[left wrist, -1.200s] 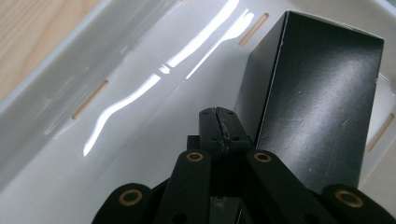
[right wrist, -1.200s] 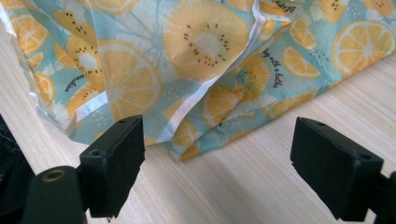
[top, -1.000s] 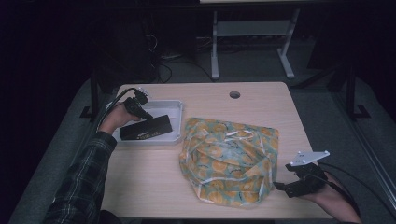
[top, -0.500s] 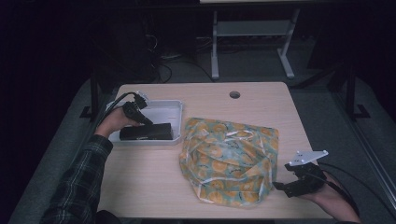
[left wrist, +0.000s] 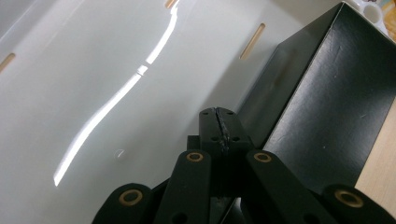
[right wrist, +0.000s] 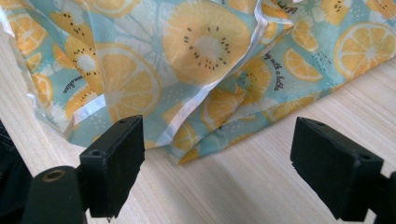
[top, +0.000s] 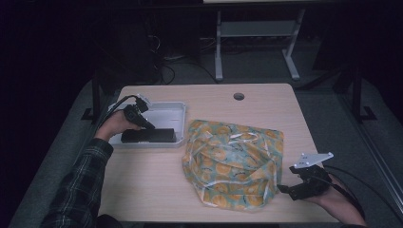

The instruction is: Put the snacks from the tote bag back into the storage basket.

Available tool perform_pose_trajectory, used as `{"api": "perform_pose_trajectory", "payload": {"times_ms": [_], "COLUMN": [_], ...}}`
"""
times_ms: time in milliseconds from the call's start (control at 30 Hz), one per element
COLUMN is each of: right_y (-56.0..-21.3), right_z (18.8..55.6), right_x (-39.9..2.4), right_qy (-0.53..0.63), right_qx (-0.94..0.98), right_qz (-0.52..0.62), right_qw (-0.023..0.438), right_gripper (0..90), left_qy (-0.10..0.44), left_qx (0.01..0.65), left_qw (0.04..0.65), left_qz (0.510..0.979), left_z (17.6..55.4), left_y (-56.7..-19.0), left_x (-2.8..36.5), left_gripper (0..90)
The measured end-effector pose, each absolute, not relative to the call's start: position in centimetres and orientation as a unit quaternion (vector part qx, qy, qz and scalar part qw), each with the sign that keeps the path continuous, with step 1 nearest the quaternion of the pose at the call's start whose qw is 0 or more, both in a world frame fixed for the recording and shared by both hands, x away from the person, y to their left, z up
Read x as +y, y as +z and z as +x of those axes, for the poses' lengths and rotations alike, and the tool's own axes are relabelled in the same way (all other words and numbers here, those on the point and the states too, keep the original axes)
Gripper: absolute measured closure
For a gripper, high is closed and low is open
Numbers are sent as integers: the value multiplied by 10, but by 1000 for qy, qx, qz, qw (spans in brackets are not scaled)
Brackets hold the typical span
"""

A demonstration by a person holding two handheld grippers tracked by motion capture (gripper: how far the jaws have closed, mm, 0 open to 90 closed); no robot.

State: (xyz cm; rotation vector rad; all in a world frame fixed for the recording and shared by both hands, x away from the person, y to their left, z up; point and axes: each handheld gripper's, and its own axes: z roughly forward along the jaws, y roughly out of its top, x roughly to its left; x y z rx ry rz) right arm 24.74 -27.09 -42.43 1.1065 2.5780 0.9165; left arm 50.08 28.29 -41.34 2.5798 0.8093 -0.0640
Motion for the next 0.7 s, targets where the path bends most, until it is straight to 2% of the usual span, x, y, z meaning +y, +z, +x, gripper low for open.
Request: {"api": "perform_pose_trajectory", "payload": {"times_ms": [100,333,700], "right_y": [-424,-425,-426], "right_z": [248,251,259], "right_x": [-271,-269,-271], "right_qy": [310,309,309], "right_qx": [870,871,874], "right_qz": [372,370,363], "right_qw": [95,93,96], "right_gripper": [168,168,167], "left_qy": [-3,20,50], "left_qx": [292,296,285], "left_qw": [221,252,284], "left_qz": [931,921,914], "left_z": [501,488,434], "left_y": [-406,-383,-355], "left_x": [287,290,288], "left_gripper": [891,805,520]}}
